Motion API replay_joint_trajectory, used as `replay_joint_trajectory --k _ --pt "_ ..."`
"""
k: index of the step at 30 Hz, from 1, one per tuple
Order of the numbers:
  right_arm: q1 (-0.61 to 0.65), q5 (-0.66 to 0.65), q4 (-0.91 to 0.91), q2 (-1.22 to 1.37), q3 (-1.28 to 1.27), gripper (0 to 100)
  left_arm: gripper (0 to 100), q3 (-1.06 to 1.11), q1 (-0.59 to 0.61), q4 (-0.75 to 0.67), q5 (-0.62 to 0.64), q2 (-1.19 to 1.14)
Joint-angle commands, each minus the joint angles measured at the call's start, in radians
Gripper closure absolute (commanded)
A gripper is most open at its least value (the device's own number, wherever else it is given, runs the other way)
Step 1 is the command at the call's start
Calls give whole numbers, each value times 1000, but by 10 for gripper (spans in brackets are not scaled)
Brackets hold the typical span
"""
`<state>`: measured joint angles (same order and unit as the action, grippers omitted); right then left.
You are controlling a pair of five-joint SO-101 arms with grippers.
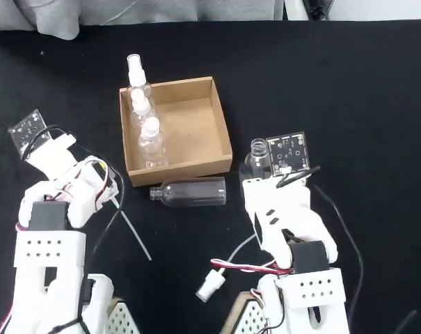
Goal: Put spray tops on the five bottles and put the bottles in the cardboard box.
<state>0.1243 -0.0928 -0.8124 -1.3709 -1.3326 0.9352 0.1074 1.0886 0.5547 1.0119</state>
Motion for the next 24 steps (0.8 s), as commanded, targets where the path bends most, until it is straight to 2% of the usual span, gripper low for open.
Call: replay_joint_trajectory --k 1,10,24 --pt "-21 5 28 -25 4 910 972 -61 12 3 6 60" --pt "-21 5 28 -25 4 910 972 -94 8 -5 9 163" --pt "-21 -2 26 -25 4 910 972 -114 7 -6 127 316"
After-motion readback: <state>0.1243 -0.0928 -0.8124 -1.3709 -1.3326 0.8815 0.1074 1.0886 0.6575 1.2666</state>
